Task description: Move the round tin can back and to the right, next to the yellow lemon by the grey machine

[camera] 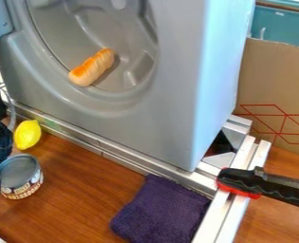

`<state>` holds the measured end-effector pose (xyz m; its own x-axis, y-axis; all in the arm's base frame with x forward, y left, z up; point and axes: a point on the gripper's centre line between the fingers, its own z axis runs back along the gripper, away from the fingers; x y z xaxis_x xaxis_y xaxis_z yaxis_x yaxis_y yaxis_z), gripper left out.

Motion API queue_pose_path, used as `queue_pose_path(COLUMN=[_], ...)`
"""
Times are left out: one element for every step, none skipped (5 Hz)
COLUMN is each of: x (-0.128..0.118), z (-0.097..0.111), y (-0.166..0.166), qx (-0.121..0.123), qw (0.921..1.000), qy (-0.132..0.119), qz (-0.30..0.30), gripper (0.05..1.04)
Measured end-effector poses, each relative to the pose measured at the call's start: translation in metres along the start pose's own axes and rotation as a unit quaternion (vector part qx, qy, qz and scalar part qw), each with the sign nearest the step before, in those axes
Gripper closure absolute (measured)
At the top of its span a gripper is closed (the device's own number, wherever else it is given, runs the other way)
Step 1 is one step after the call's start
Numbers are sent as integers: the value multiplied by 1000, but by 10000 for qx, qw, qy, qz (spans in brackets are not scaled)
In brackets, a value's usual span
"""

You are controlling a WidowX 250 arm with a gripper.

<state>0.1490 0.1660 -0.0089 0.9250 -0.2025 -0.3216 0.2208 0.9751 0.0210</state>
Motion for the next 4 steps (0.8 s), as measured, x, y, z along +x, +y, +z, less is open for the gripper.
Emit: queue_pose_path(x=[8,18,41,74], z=[-1,2,10,21], y=[5,18,25,38], qx=[166,284,314,58], qw=[9996,9990,9971,9918], qy=[-189,-312,-588,-996], qz=[-85,-150,-366,-801], gripper=[83,83,83,83])
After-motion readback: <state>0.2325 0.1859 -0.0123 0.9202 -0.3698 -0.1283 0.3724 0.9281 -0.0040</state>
